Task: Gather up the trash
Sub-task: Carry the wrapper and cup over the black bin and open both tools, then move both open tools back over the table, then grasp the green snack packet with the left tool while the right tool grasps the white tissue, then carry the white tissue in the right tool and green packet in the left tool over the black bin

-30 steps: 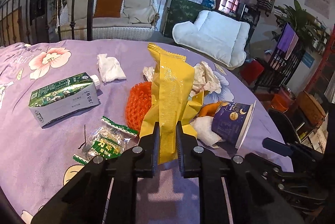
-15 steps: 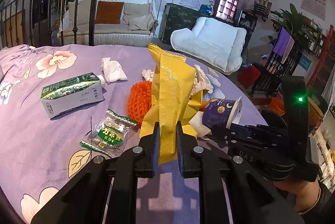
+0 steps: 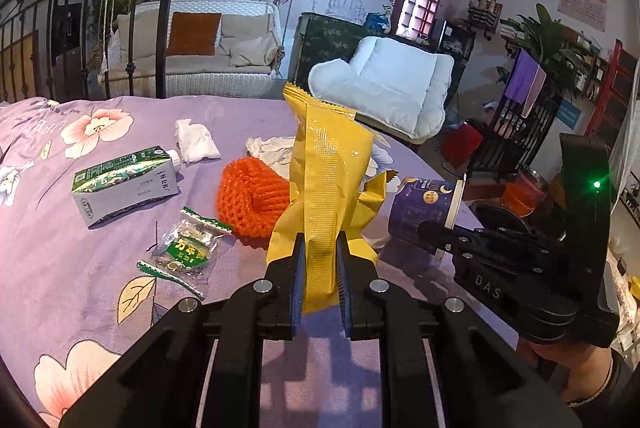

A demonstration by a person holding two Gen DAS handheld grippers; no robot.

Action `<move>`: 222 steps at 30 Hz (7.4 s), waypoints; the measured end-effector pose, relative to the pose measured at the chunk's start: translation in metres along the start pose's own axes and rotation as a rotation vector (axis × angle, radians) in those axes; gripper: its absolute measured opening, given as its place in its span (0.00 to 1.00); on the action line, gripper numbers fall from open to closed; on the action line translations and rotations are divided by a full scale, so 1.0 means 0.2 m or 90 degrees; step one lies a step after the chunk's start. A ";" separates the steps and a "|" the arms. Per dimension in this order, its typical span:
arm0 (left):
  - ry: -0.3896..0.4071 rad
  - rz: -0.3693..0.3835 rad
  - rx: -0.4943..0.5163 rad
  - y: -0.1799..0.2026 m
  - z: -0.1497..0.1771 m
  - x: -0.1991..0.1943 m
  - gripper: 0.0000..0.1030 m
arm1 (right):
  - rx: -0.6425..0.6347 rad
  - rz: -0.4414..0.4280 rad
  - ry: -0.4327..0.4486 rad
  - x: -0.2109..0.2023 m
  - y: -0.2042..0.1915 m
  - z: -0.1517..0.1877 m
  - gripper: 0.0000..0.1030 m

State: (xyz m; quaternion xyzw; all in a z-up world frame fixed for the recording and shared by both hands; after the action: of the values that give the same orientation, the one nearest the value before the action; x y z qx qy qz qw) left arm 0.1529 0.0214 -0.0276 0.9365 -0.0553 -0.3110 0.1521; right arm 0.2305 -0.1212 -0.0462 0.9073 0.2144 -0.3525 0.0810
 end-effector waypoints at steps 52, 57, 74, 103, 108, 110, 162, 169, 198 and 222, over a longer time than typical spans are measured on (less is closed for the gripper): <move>-0.158 0.240 0.200 1.08 0.33 0.33 0.15 | 0.407 0.098 -0.171 -0.03 1.23 0.78 0.35; -0.167 0.248 0.203 1.12 0.32 0.36 0.15 | 0.402 0.131 -0.111 -0.21 1.20 0.76 0.35; -0.233 0.263 0.258 1.42 0.46 0.55 0.15 | 0.409 0.344 -0.020 -0.81 1.22 0.96 0.49; -0.220 0.249 0.289 1.38 0.47 0.48 0.83 | 0.434 0.376 -0.013 -0.93 1.21 1.02 0.71; -0.178 0.236 0.277 1.25 0.44 0.36 0.84 | 0.404 0.354 0.004 -0.90 1.13 0.94 0.75; -0.166 0.225 0.269 1.17 0.42 0.32 0.84 | 0.385 0.337 0.010 -0.88 1.09 0.89 0.75; -0.179 -0.127 0.057 -0.55 -0.06 0.39 0.50 | 0.051 -0.038 -0.088 -0.02 -0.05 0.10 0.76; -0.154 -0.107 0.019 -0.55 -0.04 0.27 0.33 | 0.005 -0.058 -0.116 0.15 -0.12 -0.02 0.75; -0.174 -0.171 0.019 -0.60 -0.02 0.35 0.57 | 0.005 -0.089 -0.140 0.30 -0.16 -0.08 0.12; -0.098 -0.079 -0.018 -0.41 0.02 0.04 0.44 | 0.062 -0.058 -0.024 -0.16 -0.08 0.06 0.12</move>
State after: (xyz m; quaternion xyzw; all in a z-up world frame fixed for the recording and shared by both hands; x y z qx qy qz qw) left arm 0.1583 0.0967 -0.0607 0.9093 -0.0046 -0.3913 0.1414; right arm 0.1957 -0.1217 -0.0329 0.8928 0.2365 -0.3825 0.0247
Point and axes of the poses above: each gripper's, at about its wrist camera, not at the fingertips, and x roughly the way its jaws point, y to its right, z to its underside, the point moved 2 cm from there along x, roughly the way its jaws point, and after that the axes turned 8 degrees about -x, right-handed, at the moved point
